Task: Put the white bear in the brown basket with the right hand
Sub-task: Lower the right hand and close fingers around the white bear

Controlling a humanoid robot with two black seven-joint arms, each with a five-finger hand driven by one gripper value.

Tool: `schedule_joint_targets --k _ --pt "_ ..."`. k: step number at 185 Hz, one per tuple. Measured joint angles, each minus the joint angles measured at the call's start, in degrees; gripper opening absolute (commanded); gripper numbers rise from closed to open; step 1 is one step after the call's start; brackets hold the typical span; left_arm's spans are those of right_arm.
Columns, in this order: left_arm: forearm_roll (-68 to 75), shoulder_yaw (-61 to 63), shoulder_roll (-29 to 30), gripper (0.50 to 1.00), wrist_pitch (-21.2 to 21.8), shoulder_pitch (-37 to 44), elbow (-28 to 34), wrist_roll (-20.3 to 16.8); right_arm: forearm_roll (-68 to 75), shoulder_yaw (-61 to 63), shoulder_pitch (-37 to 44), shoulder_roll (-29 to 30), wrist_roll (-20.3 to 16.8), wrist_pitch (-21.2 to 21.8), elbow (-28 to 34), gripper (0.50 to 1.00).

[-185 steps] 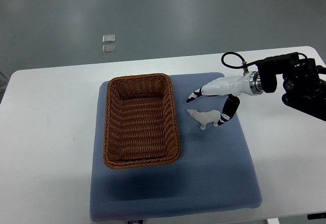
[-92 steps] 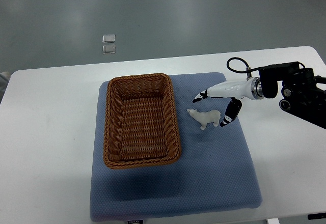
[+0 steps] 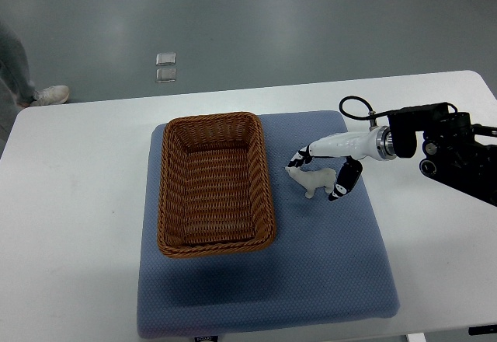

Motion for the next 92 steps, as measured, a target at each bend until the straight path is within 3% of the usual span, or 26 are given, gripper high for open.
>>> schedule_joint_targets --k 48,92 --pt "0.0 0.0 0.0 1.0 0.0 0.0 0.0 0.0 0.1 0.2 0.0 -0.2 0.0 0.0 0.0 0.742" --pt "0.0 0.0 0.0 1.0 0.0 0.0 0.0 0.0 0.5 0.4 0.2 -0.4 0.2 0.0 0.4 0.727"
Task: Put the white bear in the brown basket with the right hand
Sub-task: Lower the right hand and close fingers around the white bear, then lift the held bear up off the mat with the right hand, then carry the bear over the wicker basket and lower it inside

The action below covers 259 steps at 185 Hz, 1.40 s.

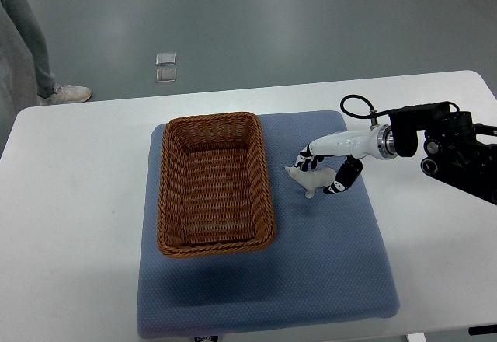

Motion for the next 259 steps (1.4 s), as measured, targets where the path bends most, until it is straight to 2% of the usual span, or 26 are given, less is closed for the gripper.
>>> schedule_joint_targets --k 62,79,88,98,170,209,239,259 --pt "0.0 0.0 0.0 1.0 0.0 0.0 0.0 0.0 0.5 0.1 0.2 -0.1 0.5 0.2 1.0 0.682" --pt "0.0 0.0 0.0 1.0 0.0 0.0 0.0 0.0 0.5 0.1 0.2 0.0 0.5 0.2 1.0 0.607" --pt "0.0 0.0 0.0 1.0 0.0 0.0 0.0 0.0 0.5 0.1 0.2 0.0 0.5 0.3 1.0 0.543" --pt "0.0 0.0 0.0 1.0 0.0 0.0 0.0 0.0 0.5 0.1 0.2 0.0 0.5 0.4 1.0 0.5" --pt "0.0 0.0 0.0 1.0 0.0 0.0 0.0 0.0 0.5 2.1 1.6 -1.0 0.5 1.1 1.0 0.5" --pt "0.0 0.0 0.0 1.0 0.0 0.0 0.0 0.0 0.6 2.5 6.7 -1.8 0.4 1.5 1.0 0.5" --pt "0.0 0.1 0.0 1.0 0.0 0.0 0.0 0.0 0.6 2.4 12.7 0.0 0.2 1.8 0.8 0.5" --pt "0.0 0.1 0.0 1.0 0.0 0.0 0.0 0.0 0.5 2.3 16.5 4.1 0.1 2.5 0.3 0.5"
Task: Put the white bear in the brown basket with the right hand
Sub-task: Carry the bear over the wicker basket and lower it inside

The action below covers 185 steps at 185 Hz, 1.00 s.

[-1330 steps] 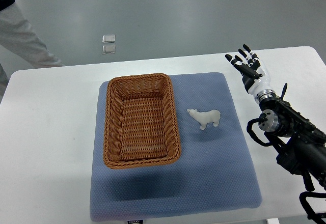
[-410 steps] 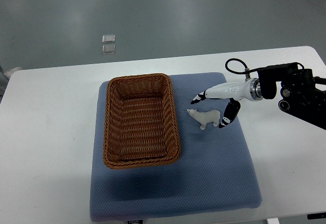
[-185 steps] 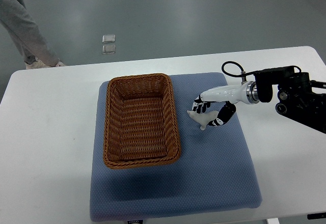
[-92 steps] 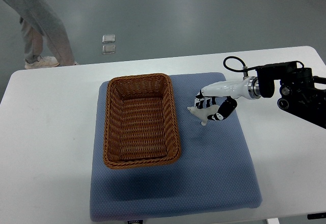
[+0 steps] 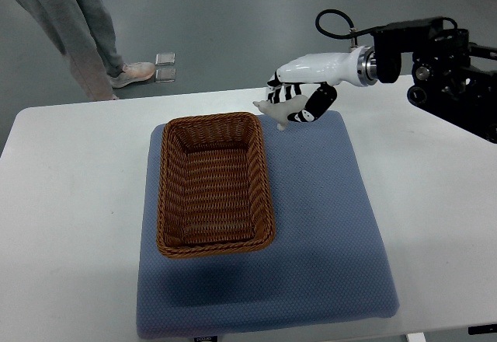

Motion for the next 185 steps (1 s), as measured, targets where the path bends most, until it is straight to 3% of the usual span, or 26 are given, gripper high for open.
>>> schedule_joint_targets --k 76,118,185 --pt "0.0 0.0 0.0 1.0 0.0 0.0 0.0 0.0 -0.9 -3.8 3.5 20.4 -0.3 1.5 -4.7 0.5" --pt "0.0 0.0 0.0 1.0 0.0 0.0 0.0 0.0 -1.1 -8.4 1.2 24.5 -0.4 1.6 -8.7 0.5" --pt "0.0 0.0 0.0 1.0 0.0 0.0 0.0 0.0 -2.3 -11.7 -0.7 25.2 -0.9 1.2 -11.7 0.5"
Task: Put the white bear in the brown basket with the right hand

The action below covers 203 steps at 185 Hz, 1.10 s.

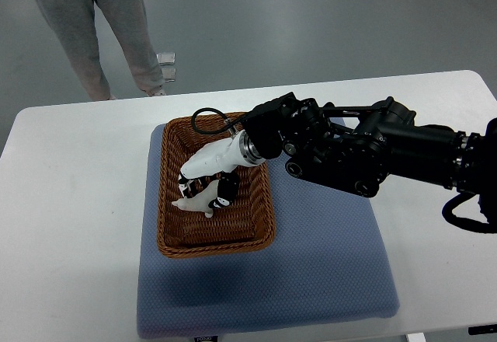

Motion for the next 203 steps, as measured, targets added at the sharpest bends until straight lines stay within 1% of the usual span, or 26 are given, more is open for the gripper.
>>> schedule_joint_targets --k 27,55,63,64,69,70,71,72,81,82,83,84,85,88,92,117,123,130,131,135,143,166,170,172,174,203 --pt "0.0 0.0 0.0 1.0 0.0 0.0 0.0 0.0 -0.6 0.0 -0.1 0.0 -0.3 -0.1 -1.8 0.5" --pt "0.0 0.0 0.0 1.0 0.0 0.0 0.0 0.0 -0.7 -0.1 -0.2 0.0 -0.3 -0.2 -2.5 0.543" --pt "0.0 0.0 0.0 1.0 0.0 0.0 0.0 0.0 -0.7 -0.1 -0.2 0.0 -0.3 -0.2 -2.5 0.584" --pt "0.0 0.0 0.0 1.0 0.0 0.0 0.0 0.0 -0.7 -0.1 -0.2 0.0 -0.3 -0.2 -2.6 0.598" --pt "0.0 0.0 0.0 1.0 0.0 0.0 0.0 0.0 -0.7 -0.1 -0.2 0.0 -0.3 -0.2 -2.6 0.623" --pt "0.0 0.0 0.0 1.0 0.0 0.0 0.0 0.0 -0.7 -0.1 -0.2 0.0 -0.3 -0.2 -2.6 0.637" --pt "0.0 0.0 0.0 1.0 0.0 0.0 0.0 0.0 -0.7 -0.1 -0.2 0.0 -0.3 -0.2 -2.6 0.637" --pt "0.0 0.0 0.0 1.0 0.0 0.0 0.0 0.0 -0.7 -0.1 -0.2 0.0 -0.3 -0.2 -2.6 0.652" --pt "0.0 0.0 0.0 1.0 0.0 0.0 0.0 0.0 -0.7 -0.1 -0.2 0.0 -0.3 -0.2 -2.6 0.69" --pt "0.0 0.0 0.0 1.0 0.0 0.0 0.0 0.0 -0.7 -0.1 -0.2 0.0 -0.3 -0.2 -2.6 0.703" --pt "0.0 0.0 0.0 1.0 0.0 0.0 0.0 0.0 -0.7 -0.1 -0.2 0.0 -0.3 -0.2 -2.6 0.703" --pt "0.0 0.0 0.0 1.0 0.0 0.0 0.0 0.0 -0.7 -0.1 -0.2 0.0 -0.3 -0.2 -2.6 0.715" --pt "0.0 0.0 0.0 1.0 0.0 0.0 0.0 0.0 -0.7 -0.1 -0.2 0.0 -0.3 -0.2 -2.6 0.715" --pt "0.0 0.0 0.0 1.0 0.0 0.0 0.0 0.0 -0.7 -0.1 -0.2 0.0 -0.3 -0.2 -2.6 0.737" --pt "0.0 0.0 0.0 1.0 0.0 0.0 0.0 0.0 -0.7 -0.1 -0.2 0.0 -0.3 -0.2 -2.6 0.746" --pt "0.0 0.0 0.0 1.0 0.0 0.0 0.0 0.0 -0.5 0.0 -0.3 0.0 -0.3 -0.2 -2.6 0.758" --pt "0.0 0.0 0.0 1.0 0.0 0.0 0.0 0.0 -0.5 0.0 -0.3 0.0 -0.3 -0.2 -2.6 0.776" --pt "0.0 0.0 0.0 1.0 0.0 0.0 0.0 0.0 -0.4 0.1 -0.3 0.0 -0.3 -0.1 -2.6 0.813" --pt "0.0 0.0 0.0 1.0 0.0 0.0 0.0 0.0 -0.4 0.1 -0.3 0.0 -0.3 -0.1 -2.6 0.825" --pt "0.0 0.0 0.0 1.0 0.0 0.0 0.0 0.0 -0.3 0.1 -0.3 0.0 -0.2 -0.1 -2.6 0.84" --pt "0.0 0.0 0.0 1.0 0.0 0.0 0.0 0.0 -0.1 0.2 -0.3 0.0 -0.1 0.1 -2.6 0.856" --pt "0.0 0.0 0.0 1.0 0.0 0.0 0.0 0.0 0.4 0.8 0.0 0.0 0.1 0.4 -2.4 0.864" --pt "0.0 0.0 0.0 1.0 0.0 0.0 0.0 0.0 0.5 0.9 0.1 0.0 0.1 0.4 -2.4 0.879" --pt "0.0 0.0 0.0 1.0 0.0 0.0 0.0 0.0 0.6 0.9 0.1 0.0 0.2 0.4 -2.3 0.901" --pt "0.0 0.0 0.0 1.0 0.0 0.0 0.0 0.0 0.7 1.0 0.2 -0.1 0.2 0.4 -2.3 0.907" --pt "0.0 0.0 0.0 1.0 0.0 0.0 0.0 0.0 4.6 4.4 1.0 -1.2 0.3 1.2 -2.1 0.919"
